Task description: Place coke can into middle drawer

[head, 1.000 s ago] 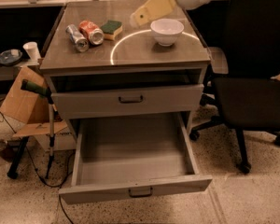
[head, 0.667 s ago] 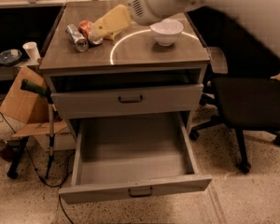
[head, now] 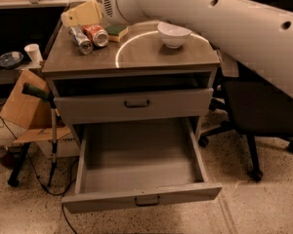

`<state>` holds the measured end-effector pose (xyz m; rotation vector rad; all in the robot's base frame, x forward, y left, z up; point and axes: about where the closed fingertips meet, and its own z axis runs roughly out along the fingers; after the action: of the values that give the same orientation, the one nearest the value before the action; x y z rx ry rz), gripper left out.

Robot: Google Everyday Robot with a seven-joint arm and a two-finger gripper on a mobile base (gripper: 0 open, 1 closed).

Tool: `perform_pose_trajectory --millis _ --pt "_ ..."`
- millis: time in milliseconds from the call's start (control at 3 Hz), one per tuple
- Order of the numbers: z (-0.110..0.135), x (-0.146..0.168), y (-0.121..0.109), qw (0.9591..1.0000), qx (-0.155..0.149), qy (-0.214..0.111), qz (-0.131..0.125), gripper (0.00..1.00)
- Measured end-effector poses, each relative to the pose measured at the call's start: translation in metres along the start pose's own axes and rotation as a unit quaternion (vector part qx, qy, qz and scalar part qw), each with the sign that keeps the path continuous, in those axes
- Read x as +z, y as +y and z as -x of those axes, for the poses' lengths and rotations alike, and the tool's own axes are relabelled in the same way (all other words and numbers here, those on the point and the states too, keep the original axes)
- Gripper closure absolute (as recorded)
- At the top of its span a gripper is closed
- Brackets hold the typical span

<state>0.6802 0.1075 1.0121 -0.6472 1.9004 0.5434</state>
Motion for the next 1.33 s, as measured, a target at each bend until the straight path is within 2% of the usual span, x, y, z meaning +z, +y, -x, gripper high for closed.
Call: perform_pose_trajectory --millis 333,667,1000,1333 --pt "0.000 0.000 0.000 1.0000 0.000 0.000 0.000 0.00" --pt "-0.001 0.007 -0.015 0.9997 0.004 -0.011 -0.023 0.00" --pt "-0.002 0.024 -0.052 0.9971 0.004 -0.027 -0.071 0.00" --pt "-0.010 0.039 -0.098 0.9939 0.003 -0.033 -0.105 0.00"
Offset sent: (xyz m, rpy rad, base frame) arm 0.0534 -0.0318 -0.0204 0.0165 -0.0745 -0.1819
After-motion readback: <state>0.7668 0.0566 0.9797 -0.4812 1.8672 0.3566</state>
